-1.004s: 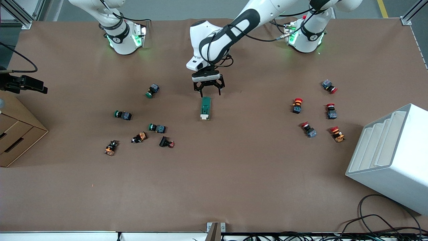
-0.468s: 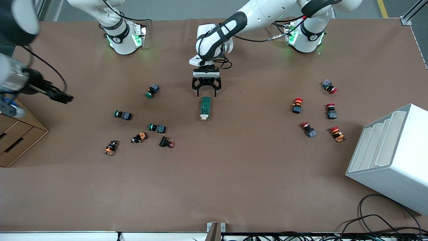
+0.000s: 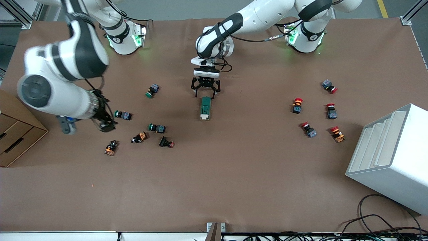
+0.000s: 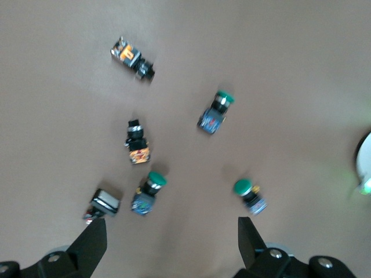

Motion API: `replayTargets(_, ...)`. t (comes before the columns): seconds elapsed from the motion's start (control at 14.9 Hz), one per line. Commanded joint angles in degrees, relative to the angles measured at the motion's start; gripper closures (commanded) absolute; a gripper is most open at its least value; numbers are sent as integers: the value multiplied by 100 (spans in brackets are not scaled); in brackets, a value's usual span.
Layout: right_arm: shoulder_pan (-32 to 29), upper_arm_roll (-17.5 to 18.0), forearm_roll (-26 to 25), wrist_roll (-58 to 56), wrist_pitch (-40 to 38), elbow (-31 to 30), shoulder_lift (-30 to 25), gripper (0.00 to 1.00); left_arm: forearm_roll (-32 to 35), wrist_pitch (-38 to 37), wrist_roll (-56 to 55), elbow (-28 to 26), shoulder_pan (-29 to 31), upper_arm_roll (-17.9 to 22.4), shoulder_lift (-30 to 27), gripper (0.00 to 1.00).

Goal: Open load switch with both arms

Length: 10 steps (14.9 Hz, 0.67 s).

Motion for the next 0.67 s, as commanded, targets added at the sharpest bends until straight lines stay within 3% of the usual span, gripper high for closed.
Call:
replayTargets(0.0, 419, -52, 343, 970, 48, 393, 616, 0, 90, -274, -151, -135, -160, 36, 79, 2)
replayTargets(0.27, 1218, -43, 485, 1895, 66, 1219, 1653, 0, 90, -548, -159, -197, -284, 36, 88, 2)
replayTargets(0.6, 1826, -43, 1126, 1948, 769, 1300, 2278, 0, 38, -670, -133, -285, -293, 36, 79, 2)
